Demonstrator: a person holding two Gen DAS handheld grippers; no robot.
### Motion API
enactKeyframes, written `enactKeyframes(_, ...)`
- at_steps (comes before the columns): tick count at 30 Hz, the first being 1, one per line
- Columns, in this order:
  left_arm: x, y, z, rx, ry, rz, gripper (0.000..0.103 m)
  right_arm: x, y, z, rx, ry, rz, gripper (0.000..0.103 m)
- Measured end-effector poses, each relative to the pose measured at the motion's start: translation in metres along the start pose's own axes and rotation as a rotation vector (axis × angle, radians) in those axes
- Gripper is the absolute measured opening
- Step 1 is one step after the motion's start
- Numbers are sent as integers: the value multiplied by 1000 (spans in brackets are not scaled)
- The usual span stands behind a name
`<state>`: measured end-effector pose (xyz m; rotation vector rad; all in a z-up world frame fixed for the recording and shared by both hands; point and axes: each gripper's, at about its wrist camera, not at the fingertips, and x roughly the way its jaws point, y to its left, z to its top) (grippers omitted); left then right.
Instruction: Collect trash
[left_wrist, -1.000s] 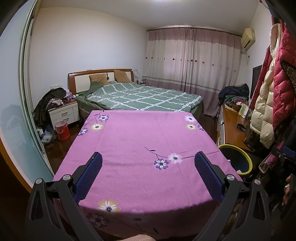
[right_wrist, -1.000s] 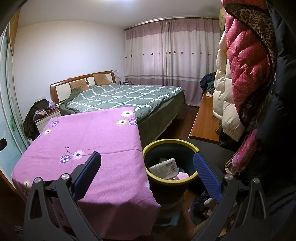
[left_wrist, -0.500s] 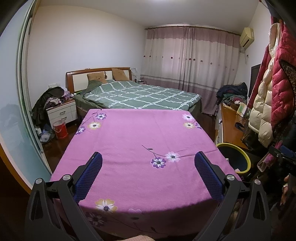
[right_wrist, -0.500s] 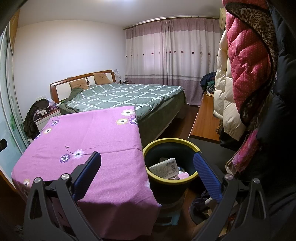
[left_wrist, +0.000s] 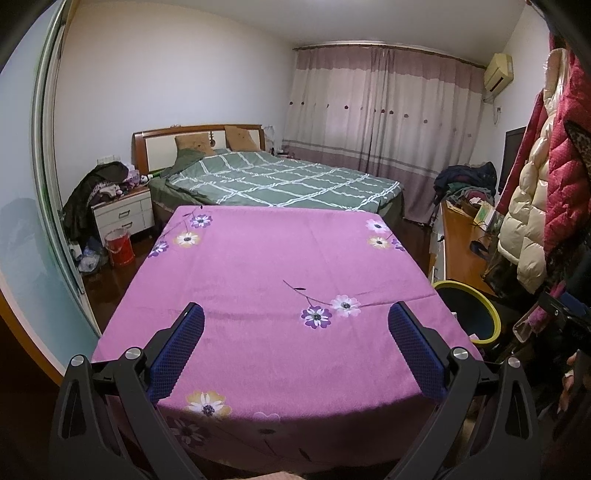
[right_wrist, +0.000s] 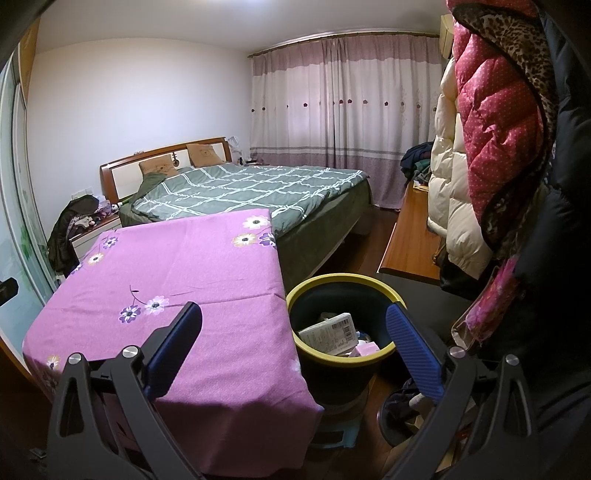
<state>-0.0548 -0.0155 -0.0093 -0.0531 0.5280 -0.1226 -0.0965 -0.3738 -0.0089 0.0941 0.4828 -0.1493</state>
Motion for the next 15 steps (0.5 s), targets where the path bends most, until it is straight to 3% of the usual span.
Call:
enactKeyframes(10,34,6,3,2,49,-34,98,21,6,1,-13,34,34,96)
enactKeyframes(15,105,38,19,-28,78,85,98,80,39,19,-62,118,126,96)
